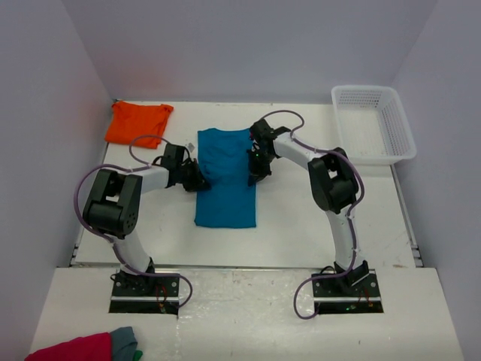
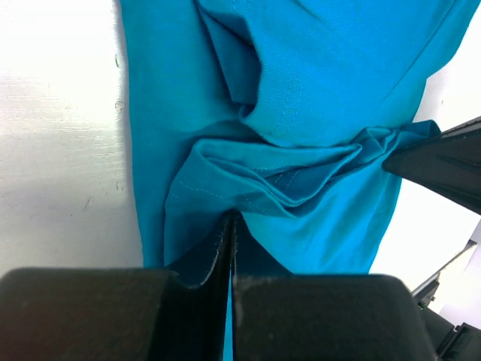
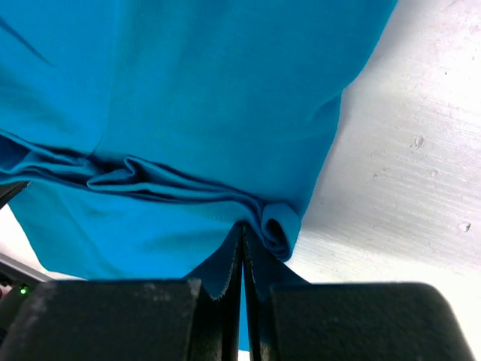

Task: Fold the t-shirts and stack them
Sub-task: Grab one side of the 2/3 rectangular tshirt with both arms

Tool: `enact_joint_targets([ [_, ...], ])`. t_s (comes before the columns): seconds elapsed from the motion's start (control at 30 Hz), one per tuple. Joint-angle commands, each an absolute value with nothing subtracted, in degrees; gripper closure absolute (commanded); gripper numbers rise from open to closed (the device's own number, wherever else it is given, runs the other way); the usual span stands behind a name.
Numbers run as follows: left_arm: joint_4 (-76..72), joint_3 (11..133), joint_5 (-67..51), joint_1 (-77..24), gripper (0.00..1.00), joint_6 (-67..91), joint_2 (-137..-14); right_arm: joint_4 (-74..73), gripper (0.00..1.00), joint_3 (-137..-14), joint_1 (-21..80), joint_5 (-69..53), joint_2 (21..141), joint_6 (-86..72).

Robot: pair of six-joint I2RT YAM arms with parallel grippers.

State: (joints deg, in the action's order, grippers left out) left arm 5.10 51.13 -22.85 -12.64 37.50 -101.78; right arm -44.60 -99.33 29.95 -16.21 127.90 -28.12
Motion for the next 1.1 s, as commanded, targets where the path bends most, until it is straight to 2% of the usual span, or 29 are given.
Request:
enact_joint_targets([
  [0.0, 4.66, 49.57, -19.95, -11.51, 1.00, 36.04, -102.13, -48.69, 1.00, -101.95, 28.83, -15.29, 129.99, -27.95],
  [0.23, 3.69, 47.29, -20.91, -11.34, 1.00, 35.24, -100.63, -49.39, 1.00, -106.16, 27.69, -12.75, 131.04, -24.44],
  [0.4, 2.82, 45.01, -21.45, -11.34, 1.00, 35.33, -100.37, -55.19, 1.00, -118.88, 25.76, -13.97, 136.57, -23.56],
  [0.57, 2.11, 43.24, -21.80, -11.43, 1.00, 35.07, -99.23, -56.60, 1.00, -126.12, 25.66, -17.66, 140.18, -20.76],
  [0.67, 1.41, 43.42, -23.20, -11.43, 1.00, 35.07, -98.18, -52.66, 1.00, -124.55, 25.66, -16.71, 136.77, -19.25],
  [0.77, 1.67, 43.86, -22.68, -11.69, 1.00, 34.45, -95.72, -42.04, 0.99, -110.37, 26.36, -13.11, 124.49, -17.93],
  [0.83, 2.46, 44.30, -21.80, -11.86, 1.00, 34.19, -93.52, -38.07, 0.84, -104.79, 26.28, -12.39, 118.24, -18.63],
  [0.93, 3.60, 44.56, -20.22, -12.48, 1.00, 33.84, -91.06, -40.59, 0.62, -100.64, 26.28, -13.53, 111.11, -20.74],
  [1.07, 5.18, 45.35, -20.39, -13.44, 1.00, 33.49, -88.95, -39.82, 0.56, -87.94, 26.46, -17.04, 103.55, -23.02],
])
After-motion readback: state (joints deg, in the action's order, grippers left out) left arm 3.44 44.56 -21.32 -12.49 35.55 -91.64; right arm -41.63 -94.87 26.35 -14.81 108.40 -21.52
